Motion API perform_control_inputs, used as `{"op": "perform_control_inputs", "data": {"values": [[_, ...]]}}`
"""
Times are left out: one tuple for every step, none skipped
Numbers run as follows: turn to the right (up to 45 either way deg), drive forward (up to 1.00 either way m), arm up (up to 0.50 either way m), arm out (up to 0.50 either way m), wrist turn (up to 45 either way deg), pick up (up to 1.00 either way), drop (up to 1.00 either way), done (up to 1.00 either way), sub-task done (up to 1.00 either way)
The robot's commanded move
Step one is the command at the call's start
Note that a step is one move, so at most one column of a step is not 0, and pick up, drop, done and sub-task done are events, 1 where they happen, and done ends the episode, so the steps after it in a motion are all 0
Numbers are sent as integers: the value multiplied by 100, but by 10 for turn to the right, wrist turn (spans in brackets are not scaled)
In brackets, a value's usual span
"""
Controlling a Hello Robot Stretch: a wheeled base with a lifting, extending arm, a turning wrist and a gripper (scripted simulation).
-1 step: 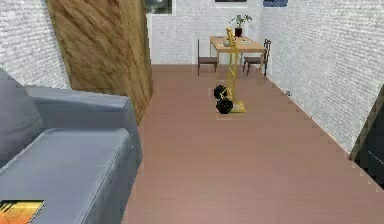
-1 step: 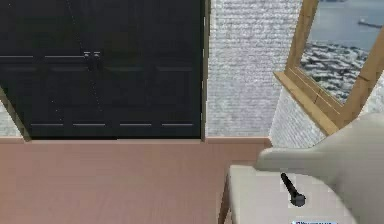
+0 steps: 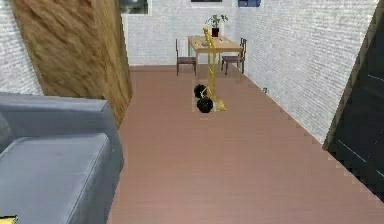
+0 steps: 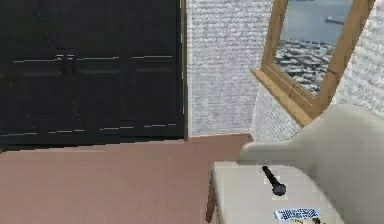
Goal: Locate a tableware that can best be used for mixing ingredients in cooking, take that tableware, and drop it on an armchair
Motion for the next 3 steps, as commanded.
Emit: {"op": "perform_control_inputs", "data": {"values": [[0,25,0,0,0,0,0,0,0],[-60,0,0,0,0,0,0,0,0],[0,100,0,0,0,0,0,0,0]]}}
